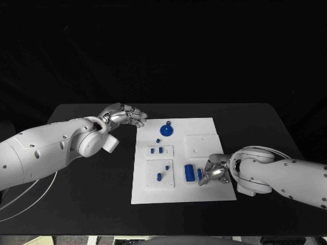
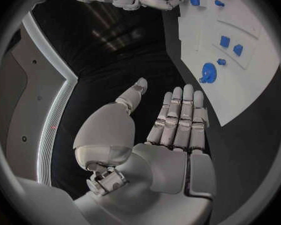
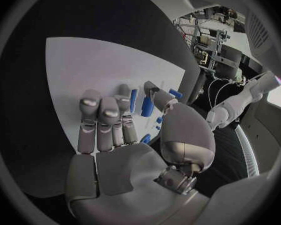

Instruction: Assemble the parts on the task board

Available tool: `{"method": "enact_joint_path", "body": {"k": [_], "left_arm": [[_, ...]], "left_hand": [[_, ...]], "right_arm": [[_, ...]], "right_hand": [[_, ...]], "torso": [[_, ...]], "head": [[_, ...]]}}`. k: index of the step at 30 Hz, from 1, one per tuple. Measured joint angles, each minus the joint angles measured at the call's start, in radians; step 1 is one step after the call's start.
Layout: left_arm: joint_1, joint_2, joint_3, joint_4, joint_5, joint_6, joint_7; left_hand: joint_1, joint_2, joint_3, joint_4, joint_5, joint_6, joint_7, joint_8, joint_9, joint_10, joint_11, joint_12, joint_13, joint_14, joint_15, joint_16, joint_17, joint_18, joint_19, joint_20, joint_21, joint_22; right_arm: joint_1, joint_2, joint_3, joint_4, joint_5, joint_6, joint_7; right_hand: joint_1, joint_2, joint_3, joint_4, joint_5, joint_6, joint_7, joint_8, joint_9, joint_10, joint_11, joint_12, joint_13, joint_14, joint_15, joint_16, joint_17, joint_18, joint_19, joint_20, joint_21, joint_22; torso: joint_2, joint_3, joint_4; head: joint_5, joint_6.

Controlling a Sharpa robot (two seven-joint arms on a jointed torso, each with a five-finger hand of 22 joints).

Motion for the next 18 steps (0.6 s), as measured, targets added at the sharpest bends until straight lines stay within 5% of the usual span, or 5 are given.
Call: {"method": "enact_joint_path", "body": {"k": [3, 7, 12, 18], "left_arm": [[0.0, 0.0, 0.0, -0.005, 0.0, 0.0, 0.001], [0.0, 0.002, 0.0, -0.015, 0.001, -0.001, 0.002], [0.0, 0.013, 0.0, -0.037, 0.018, -0.002, 0.006], [0.0, 0.037, 0.0, -0.088, 0.068, -0.008, 0.017]], "left_hand": [[0.0, 0.0, 0.0, 0.0, 0.0, 0.0, 0.0, 0.0, 0.0, 0.0, 0.0, 0.0, 0.0, 0.0, 0.0, 0.0, 0.0, 0.0, 0.0, 0.0, 0.0, 0.0], [0.0, 0.0, 0.0, 0.0, 0.0, 0.0, 0.0, 0.0, 0.0, 0.0, 0.0, 0.0, 0.0, 0.0, 0.0, 0.0, 0.0, 0.0, 0.0, 0.0, 0.0, 0.0], [0.0, 0.0, 0.0, 0.0, 0.0, 0.0, 0.0, 0.0, 0.0, 0.0, 0.0, 0.004, 0.0, 0.0, 0.0, 0.0, 0.001, 0.0, 0.0, 0.0, 0.0, 0.0], [0.003, 0.003, 0.002, -0.002, 0.0, 0.002, -0.002, 0.008, 0.0, 0.034, -0.014, 0.028, 0.008, 0.009, -0.002, 0.0, 0.007, 0.0, 0.007, 0.0, 0.0, 0.0]], "right_arm": [[0.0, -0.017, 0.0, 0.01, 0.013, -0.012, 0.027], [0.012, -0.033, 0.004, 0.013, 0.033, -0.03, 0.071], [0.042, -0.027, 0.014, -0.037, 0.087, -0.068, 0.163], [0.063, 0.03, 0.035, -0.2, 0.215, -0.114, 0.317]], "right_hand": [[-0.009, 0.004, -0.076, -0.017, 0.012, -0.024, 0.003, -0.005, 0.004, -0.022, 0.003, 0.0, 0.0, -0.008, 0.005, -0.007, -0.001, 0.001, -0.012, -0.004, -0.007, -0.002], [-0.043, 0.064, -0.231, -0.111, 0.114, -0.041, 0.002, -0.005, 0.015, -0.034, 0.005, 0.0, 0.002, -0.017, 0.008, -0.007, 0.002, 0.001, -0.034, -0.009, -0.018, -0.002], [-0.019, 0.089, -0.257, -0.124, 0.136, -0.045, 0.0, -0.009, 0.015, -0.037, 0.005, 0.0, 0.001, -0.021, 0.008, -0.018, 0.002, 0.0, -0.04, -0.014, -0.026, -0.006], [0.033, 0.126, -0.259, -0.127, 0.14, -0.059, 0.006, -0.012, 0.015, -0.054, 0.01, -0.004, -0.006, -0.034, 0.012, -0.038, -0.009, -0.001, -0.054, -0.014, -0.045, -0.014]], "torso": [[0.0, 0.0007, -0.001], [-0.001, 0.0003, -0.0017], [-0.004, -0.0012, -0.0028], [-0.013, -0.0032, -0.0042]], "head": [[0.0, 0.002], [0.001, 0.008], [-0.006, 0.018], [-0.013, 0.044]]}}
